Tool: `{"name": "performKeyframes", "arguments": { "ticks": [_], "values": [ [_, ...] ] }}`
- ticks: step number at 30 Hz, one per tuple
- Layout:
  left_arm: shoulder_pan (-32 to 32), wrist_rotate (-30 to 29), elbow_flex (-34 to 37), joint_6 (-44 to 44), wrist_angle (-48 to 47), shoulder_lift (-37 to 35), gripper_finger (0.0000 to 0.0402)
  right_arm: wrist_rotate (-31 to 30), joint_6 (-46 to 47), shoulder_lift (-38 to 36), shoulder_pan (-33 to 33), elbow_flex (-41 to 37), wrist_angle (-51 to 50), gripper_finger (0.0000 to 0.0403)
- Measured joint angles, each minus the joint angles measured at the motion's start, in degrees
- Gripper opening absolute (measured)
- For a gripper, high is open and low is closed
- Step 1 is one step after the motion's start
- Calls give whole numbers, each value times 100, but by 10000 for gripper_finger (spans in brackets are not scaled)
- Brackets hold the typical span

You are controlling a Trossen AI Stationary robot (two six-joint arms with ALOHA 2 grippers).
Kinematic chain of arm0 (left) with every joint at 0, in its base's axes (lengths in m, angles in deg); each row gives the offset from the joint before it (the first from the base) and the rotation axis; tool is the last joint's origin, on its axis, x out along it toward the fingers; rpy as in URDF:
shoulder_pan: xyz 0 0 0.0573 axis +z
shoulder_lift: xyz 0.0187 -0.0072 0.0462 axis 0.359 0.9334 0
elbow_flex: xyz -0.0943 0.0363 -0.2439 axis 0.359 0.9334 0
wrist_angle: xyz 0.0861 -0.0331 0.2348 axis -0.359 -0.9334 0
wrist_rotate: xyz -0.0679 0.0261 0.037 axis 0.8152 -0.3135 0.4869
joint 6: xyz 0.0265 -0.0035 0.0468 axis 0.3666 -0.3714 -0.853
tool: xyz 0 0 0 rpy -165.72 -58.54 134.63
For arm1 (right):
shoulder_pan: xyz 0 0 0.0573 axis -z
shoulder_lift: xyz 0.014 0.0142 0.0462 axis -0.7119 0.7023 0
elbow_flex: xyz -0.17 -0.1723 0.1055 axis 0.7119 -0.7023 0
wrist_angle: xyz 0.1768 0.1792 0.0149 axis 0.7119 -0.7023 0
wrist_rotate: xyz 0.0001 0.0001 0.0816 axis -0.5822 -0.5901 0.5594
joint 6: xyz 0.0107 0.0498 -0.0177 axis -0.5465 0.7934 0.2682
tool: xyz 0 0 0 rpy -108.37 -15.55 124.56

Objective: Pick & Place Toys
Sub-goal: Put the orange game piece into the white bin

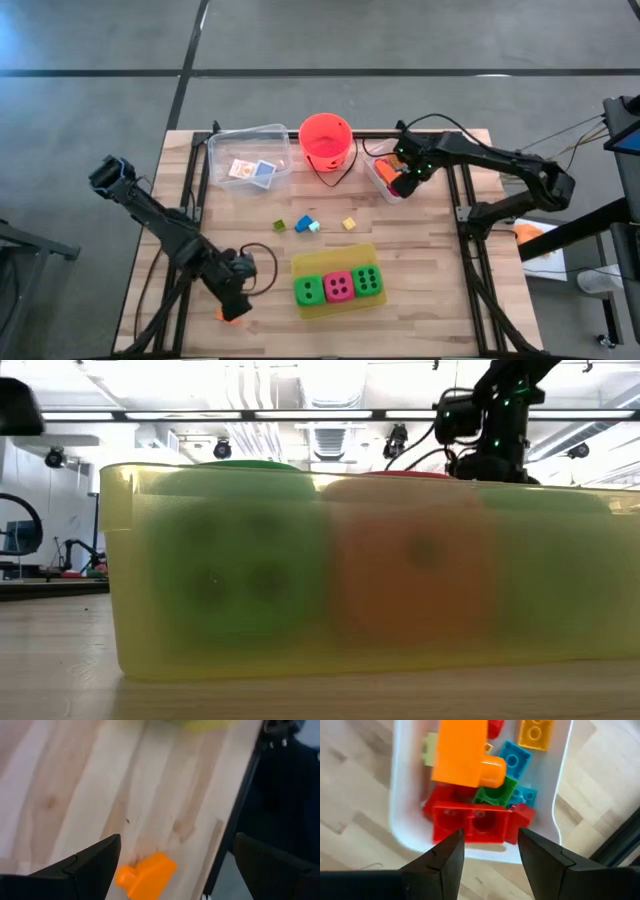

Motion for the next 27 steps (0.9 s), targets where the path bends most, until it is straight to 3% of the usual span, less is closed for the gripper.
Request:
{"name": "performKeyframes", "arguments": {
  "ticks": [8, 12, 20, 27],
  "values": [
    [-588, 44, -4, 105, -24, 538, 371, 21, 166, -464, -589, -7, 41, 180],
    [-713, 367, -4, 43, -194, 958, 371, -26, 525, -637, -996, -23, 187, 180],
    [-772, 951, -26, -963, -330, 1817, 371, -29, 735, -705, -1827, -96, 929, 180],
    [-793, 834, -267, -1916, -340, 2312, 371, -35, 754, -640, -2161, -113, 1166, 180]
  ]
}}
